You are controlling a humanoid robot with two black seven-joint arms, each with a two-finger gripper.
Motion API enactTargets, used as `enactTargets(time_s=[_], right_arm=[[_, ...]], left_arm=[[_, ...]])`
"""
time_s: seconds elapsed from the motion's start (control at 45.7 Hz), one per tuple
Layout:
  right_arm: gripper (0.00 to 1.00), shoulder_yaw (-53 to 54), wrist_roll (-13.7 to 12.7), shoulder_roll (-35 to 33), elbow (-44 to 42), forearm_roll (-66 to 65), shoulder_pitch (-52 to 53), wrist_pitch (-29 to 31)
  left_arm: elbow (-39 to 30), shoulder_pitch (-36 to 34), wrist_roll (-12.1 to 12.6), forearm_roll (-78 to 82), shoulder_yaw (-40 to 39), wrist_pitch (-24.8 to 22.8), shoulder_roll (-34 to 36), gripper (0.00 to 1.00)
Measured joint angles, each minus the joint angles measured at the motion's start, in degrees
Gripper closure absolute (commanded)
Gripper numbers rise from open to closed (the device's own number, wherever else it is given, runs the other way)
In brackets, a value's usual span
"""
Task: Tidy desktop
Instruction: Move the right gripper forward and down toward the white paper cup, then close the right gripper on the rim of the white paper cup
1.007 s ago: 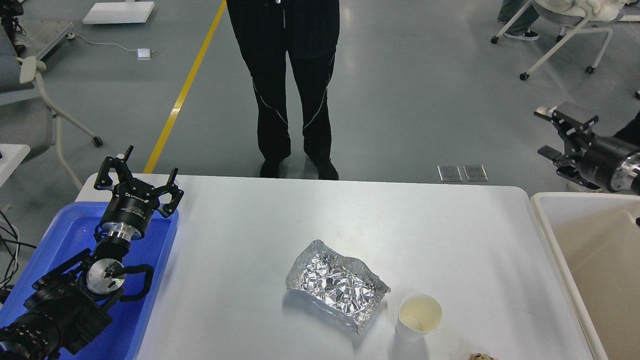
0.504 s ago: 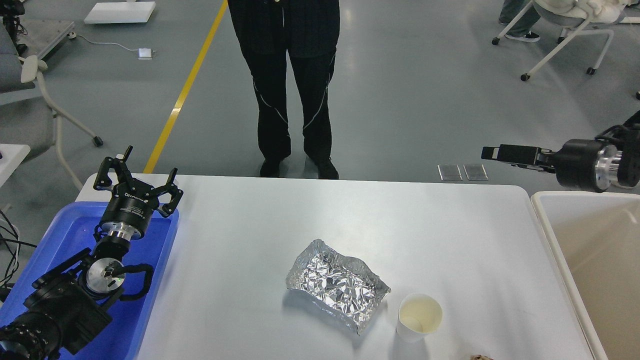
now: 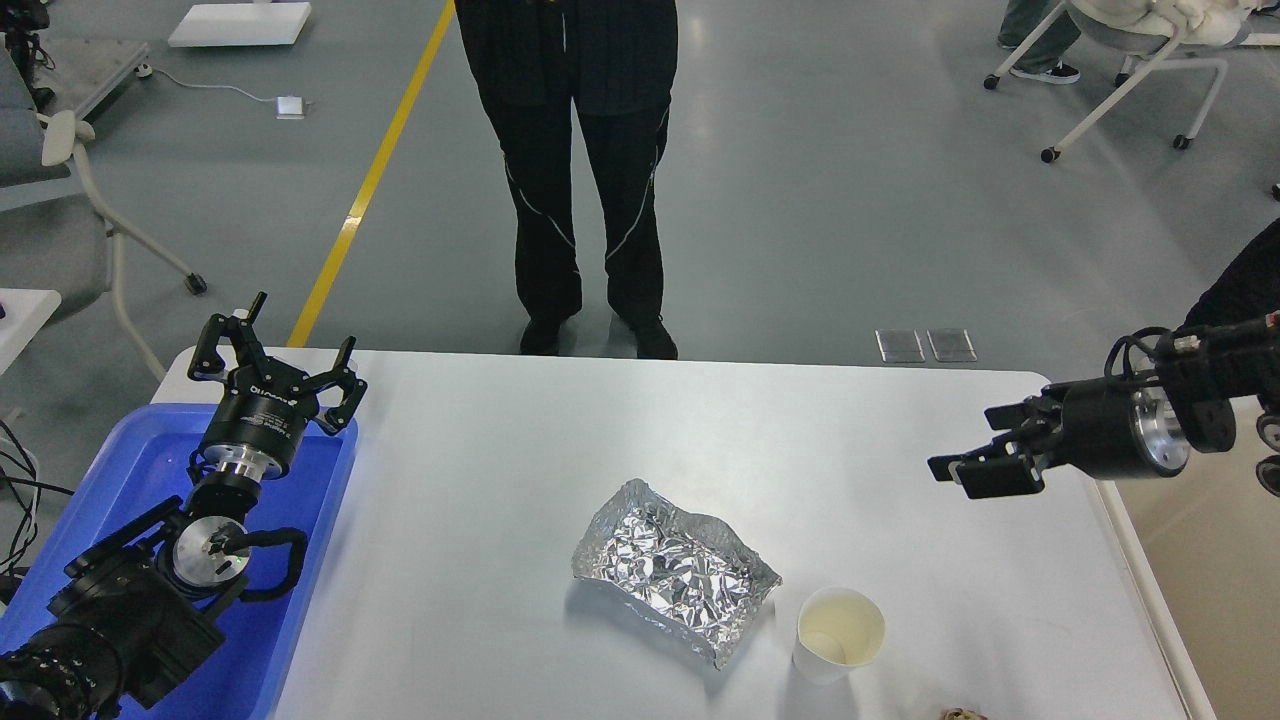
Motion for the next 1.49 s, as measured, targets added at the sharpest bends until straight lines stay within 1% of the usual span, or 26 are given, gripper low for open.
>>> enactTargets(time_s=[0.197, 0.526, 1.095, 1.489], right_arm=[[0.01, -1.74, 0.05, 1.30, 1.06, -2.94, -3.27, -0.23], [0.01, -1.19, 0.00, 4.73, 0.67, -4.32, -7.64, -0.55], [0.01, 0.32, -0.01, 8.64, -1.96, -4.15, -10.48, -0.69], [0.01, 1.39, -0.08, 9.79, -2.35, -2.12, -12.13, -0.70]], left_arm=[[-0.01, 0.00, 0.00, -0.02, 0.00, 0.00, 0.00, 0.00], [-0.02, 0.00, 0.00, -0.04, 0.00, -0.06, 0.00, 0.00], [-0.02, 0.00, 0.00, -0.04, 0.00, -0.04, 0.00, 0.00], [-0.02, 0.00, 0.00, -0.04, 0.00, -0.01, 0.00, 0.00]])
